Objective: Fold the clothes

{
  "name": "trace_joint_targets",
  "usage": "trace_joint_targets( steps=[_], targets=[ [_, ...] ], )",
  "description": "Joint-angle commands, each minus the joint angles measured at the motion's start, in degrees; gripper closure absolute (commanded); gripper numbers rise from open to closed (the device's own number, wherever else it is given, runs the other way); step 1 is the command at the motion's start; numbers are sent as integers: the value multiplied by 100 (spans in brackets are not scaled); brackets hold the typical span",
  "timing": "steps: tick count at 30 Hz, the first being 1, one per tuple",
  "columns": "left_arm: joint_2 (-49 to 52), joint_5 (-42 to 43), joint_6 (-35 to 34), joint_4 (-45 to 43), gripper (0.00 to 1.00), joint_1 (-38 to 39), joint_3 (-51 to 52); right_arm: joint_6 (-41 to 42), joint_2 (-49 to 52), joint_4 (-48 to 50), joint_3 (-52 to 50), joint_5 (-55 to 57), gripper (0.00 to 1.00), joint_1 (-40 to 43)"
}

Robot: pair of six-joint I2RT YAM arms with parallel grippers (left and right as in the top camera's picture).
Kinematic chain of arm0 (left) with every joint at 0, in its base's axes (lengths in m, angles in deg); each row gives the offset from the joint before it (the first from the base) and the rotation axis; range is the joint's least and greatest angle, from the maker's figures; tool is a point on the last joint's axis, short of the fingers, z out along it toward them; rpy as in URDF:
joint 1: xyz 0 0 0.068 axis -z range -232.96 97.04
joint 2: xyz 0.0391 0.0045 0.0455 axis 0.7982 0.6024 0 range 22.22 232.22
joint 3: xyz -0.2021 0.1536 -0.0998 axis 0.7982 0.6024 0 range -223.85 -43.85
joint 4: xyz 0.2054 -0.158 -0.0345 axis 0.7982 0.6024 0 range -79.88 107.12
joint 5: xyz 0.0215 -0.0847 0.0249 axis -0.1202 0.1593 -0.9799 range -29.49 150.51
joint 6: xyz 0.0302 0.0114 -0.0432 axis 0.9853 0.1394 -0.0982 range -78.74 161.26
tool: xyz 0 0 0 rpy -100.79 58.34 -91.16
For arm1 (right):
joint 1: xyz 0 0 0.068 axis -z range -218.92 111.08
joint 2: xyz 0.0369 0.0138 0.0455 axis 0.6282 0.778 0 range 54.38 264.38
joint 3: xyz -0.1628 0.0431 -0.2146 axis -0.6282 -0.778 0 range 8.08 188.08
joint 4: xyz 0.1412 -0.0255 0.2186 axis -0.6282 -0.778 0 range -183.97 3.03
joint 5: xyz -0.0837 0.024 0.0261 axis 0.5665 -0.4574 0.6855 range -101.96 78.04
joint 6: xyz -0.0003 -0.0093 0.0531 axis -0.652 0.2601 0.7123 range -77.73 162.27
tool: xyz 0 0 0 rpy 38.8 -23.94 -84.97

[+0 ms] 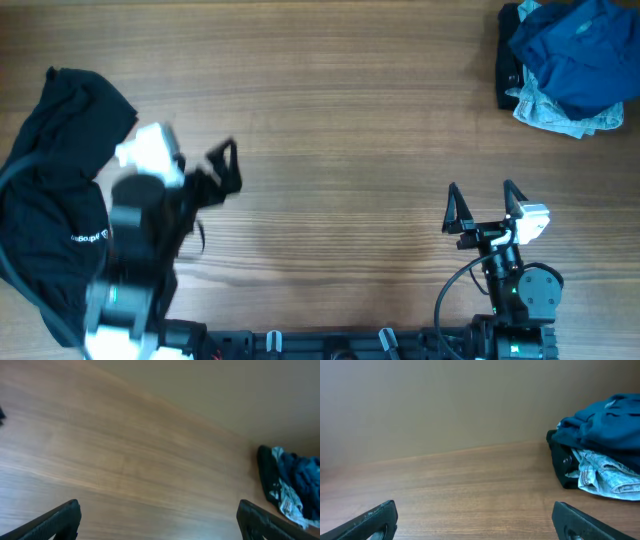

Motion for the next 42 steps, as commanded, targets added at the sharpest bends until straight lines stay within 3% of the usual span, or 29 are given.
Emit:
trace_joint_targets(
  steps=[1,3,9,17,24,29,31,34,42],
  targets=[
    [-1403,-109,317,-55,0,-232,1012,-68,-46,26,-9,120,0,-17],
    [-1770,-105,315,-249,0,-297,1429,-68,-46,26,-9,120,0,-17],
    [-3025,-107,317,-1945,0,-588,2859,-70,-46,24,-9,120,0,-17],
    [-4155,-157,319,-2050,0,-870,3445,-68,-39,24,-9,120,0,-17],
    [-4404,-210,372,-3093,0,-870,4076,-68,-39,26,-9,120,0,-17],
    [-4404,332,1711,-2868,0,-868,4151,-70,-39,24,-9,120,0,-17],
    [-4404,413,1956,-2605,0,-870,4151,-68,-39,24,-9,118,0,-17],
    [-4404,417,1963,-1954,0,-868,4151,-68,-39,24,-9,120,0,-17],
    [-4400,433,1967,-1980,0,-868,4151,-70,-39,24,-9,120,0,-17]
  ],
)
